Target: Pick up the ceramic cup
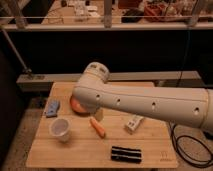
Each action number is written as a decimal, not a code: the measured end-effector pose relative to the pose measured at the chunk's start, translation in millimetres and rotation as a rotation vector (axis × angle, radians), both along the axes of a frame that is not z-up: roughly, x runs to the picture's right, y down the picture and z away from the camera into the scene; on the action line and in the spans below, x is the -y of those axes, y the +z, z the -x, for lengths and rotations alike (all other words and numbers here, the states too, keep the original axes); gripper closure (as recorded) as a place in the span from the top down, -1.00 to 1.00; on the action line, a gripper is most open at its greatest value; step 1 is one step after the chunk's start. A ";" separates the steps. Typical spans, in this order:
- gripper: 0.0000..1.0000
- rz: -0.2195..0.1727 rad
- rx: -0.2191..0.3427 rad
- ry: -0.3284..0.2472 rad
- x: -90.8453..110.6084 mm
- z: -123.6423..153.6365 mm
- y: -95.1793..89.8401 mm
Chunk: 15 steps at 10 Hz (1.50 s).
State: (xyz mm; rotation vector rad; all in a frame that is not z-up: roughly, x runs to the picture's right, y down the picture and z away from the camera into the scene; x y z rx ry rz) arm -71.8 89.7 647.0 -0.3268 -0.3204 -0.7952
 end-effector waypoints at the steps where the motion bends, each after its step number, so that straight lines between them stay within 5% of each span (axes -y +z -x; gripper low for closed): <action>1: 0.60 -0.004 0.014 -0.017 -2.7 4.7 3.3; 15: 0.60 -0.023 0.227 -0.180 -42.0 76.8 40.2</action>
